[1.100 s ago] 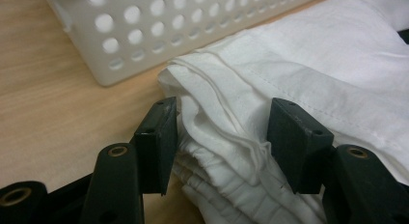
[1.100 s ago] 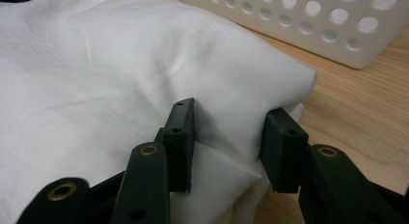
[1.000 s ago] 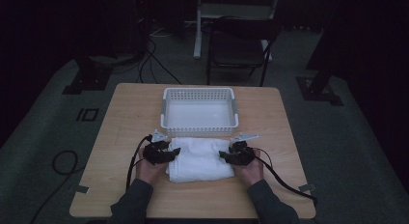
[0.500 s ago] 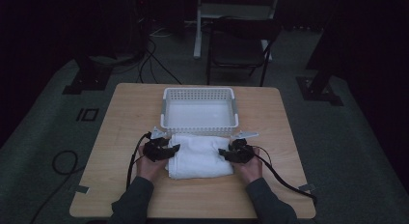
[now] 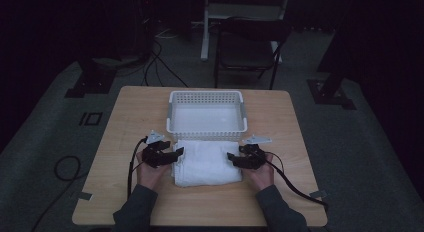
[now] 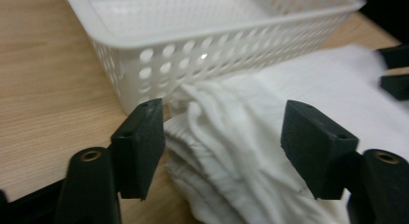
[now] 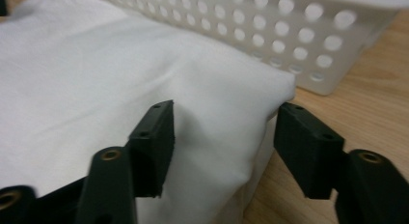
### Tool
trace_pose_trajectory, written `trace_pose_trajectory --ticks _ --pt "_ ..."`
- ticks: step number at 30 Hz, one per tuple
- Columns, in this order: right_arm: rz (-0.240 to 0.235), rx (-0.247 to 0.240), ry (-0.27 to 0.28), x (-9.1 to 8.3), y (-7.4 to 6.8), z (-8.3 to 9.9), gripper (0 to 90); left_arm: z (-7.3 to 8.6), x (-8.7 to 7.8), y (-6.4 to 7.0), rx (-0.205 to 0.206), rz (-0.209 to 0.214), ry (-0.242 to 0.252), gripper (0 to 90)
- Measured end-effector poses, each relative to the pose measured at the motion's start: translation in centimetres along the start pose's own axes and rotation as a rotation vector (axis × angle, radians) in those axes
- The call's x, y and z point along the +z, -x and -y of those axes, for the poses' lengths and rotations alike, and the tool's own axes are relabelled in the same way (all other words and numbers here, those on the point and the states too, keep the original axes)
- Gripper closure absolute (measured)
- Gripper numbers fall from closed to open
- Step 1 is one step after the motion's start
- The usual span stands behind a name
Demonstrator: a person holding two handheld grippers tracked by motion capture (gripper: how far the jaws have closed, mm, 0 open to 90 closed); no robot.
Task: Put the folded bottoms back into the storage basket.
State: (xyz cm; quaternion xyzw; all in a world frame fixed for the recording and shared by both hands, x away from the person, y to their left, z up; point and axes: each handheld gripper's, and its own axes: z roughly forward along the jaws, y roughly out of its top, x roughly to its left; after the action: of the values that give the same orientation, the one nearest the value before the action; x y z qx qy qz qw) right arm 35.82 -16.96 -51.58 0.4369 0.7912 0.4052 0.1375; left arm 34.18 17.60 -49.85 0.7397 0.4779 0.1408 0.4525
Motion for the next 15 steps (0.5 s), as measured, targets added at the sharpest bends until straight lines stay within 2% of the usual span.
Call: trace_pose_trajectory --ticks 3,6,8,10,13,15 --pt "0.013 0.007 0.007 -0.6 -0.3 0.0 28.6 -0.1 -1.2 0.6 -0.015 0.026 0.018 26.0" --pt "0.007 -0.008 0.003 -0.9 -0.9 0.2 22.4 0.2 -1.5 1.4 -0.013 0.037 -0.006 17.0" --pt "-0.002 -0.017 -0.001 -1.0 -1.4 0.2 19.7 0.7 -1.3 2.0 0.007 0.040 -0.027 15.3" --pt "-0.002 -0.023 -0.011 -0.8 -1.8 0.4 16.3 1.4 -0.6 2.3 0.035 0.016 -0.051 14.0" --pt "-0.004 -0.017 -0.026 -0.4 -1.8 0.7 13.5 2.4 0.6 2.1 0.023 0.008 -0.099 11.1" --pt "-0.014 0.004 -0.030 -0.1 -1.6 0.8 12.9 2.8 1.1 1.8 0.012 0.016 -0.108 10.5"
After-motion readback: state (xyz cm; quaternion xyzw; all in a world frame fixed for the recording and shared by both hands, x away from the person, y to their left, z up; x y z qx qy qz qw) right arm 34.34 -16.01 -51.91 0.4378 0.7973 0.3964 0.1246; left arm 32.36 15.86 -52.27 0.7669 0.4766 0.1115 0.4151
